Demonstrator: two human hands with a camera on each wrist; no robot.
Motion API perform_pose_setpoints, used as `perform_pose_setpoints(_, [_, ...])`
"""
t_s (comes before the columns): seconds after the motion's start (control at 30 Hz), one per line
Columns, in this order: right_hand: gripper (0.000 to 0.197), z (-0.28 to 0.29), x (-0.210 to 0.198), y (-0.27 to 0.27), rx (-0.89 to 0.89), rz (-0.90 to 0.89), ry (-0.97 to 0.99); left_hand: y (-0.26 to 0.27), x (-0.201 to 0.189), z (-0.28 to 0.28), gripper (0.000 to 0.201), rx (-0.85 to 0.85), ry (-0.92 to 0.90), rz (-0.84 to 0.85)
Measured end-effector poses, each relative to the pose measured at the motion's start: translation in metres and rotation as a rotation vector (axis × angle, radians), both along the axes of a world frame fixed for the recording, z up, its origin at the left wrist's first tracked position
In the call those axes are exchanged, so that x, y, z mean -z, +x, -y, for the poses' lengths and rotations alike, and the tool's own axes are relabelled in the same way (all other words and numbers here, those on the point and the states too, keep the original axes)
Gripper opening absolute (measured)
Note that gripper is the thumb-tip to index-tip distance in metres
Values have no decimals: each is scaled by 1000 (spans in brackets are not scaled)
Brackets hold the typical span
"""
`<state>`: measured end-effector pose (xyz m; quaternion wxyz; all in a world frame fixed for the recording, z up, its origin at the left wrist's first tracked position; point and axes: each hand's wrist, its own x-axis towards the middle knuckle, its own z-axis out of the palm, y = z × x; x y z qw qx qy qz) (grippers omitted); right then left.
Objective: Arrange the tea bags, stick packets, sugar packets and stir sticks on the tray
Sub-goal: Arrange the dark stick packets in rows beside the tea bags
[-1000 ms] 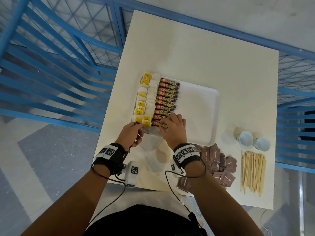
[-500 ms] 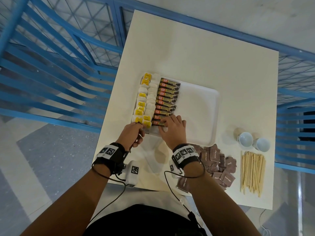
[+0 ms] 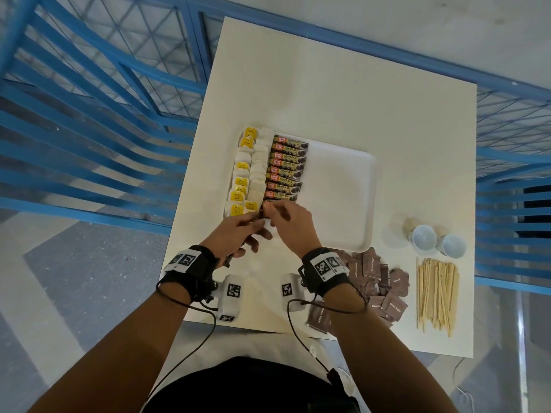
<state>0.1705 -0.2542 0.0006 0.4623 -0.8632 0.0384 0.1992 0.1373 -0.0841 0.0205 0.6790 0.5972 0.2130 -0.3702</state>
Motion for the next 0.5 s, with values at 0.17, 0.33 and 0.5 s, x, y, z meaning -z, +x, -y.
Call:
perform_pose_setpoints(0.17, [8, 0, -9, 8, 14, -55, 85, 0, -3, 6, 47, 34, 75, 151])
perform_pose_setpoints(0.33, [10, 11, -10, 13, 111, -23, 190, 1, -4, 5, 35, -28, 96, 122])
perform_pose_setpoints(0.5, [12, 13, -14, 13, 178, 8, 250, 0, 3, 4, 24, -77, 153, 141])
